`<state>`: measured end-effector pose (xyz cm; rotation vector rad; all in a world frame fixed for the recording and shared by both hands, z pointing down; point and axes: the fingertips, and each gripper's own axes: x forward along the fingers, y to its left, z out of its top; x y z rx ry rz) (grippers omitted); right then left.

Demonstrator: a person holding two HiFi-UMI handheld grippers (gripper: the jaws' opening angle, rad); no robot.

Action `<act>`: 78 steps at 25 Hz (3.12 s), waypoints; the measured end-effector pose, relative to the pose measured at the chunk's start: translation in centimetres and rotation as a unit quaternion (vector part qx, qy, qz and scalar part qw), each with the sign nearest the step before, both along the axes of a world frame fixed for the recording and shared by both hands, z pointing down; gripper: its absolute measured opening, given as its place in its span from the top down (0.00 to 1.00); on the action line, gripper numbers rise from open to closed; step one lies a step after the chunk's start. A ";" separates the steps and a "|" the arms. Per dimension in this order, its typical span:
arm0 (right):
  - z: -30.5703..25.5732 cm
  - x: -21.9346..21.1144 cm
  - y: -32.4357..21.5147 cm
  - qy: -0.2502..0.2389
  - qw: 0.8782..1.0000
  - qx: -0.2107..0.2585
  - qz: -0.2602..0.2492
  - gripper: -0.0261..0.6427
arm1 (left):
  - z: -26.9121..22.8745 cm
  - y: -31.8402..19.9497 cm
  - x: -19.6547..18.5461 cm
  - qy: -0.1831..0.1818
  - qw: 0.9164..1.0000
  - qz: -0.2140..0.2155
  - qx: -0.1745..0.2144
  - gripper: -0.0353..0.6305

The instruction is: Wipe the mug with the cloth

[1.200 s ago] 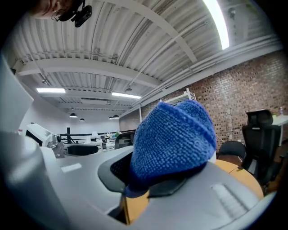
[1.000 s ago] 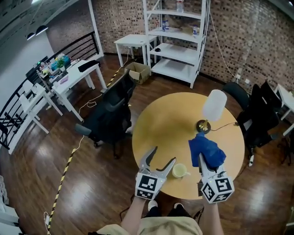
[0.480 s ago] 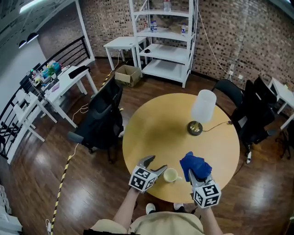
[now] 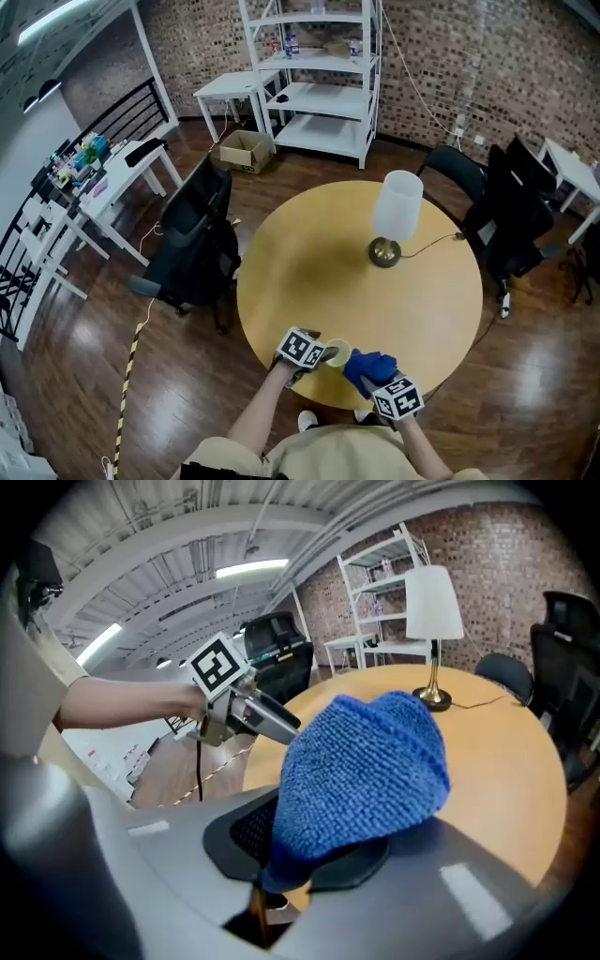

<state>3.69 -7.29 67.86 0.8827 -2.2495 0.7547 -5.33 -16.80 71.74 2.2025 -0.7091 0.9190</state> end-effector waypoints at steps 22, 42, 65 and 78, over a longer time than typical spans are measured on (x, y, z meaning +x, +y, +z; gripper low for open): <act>9.7 -2.7 -2.0 0.082 0.996 -0.014 -0.023 0.87 | 6.0 -0.4 -0.4 -0.141 0.987 -0.068 -0.042 0.90; 10.7 -5.6 0.0 0.124 0.984 0.001 -0.124 0.87 | 6.0 1.1 -1.7 -0.087 0.959 -0.245 -0.116 0.89; 10.8 -5.2 0.8 0.108 0.987 -0.002 -0.116 0.87 | 6.2 5.2 -2.0 0.056 0.896 -0.393 -0.197 0.79; 10.4 -4.9 0.9 0.086 0.990 0.003 -0.108 0.87 | 4.6 0.9 -1.4 -0.097 0.987 -0.103 -0.075 0.53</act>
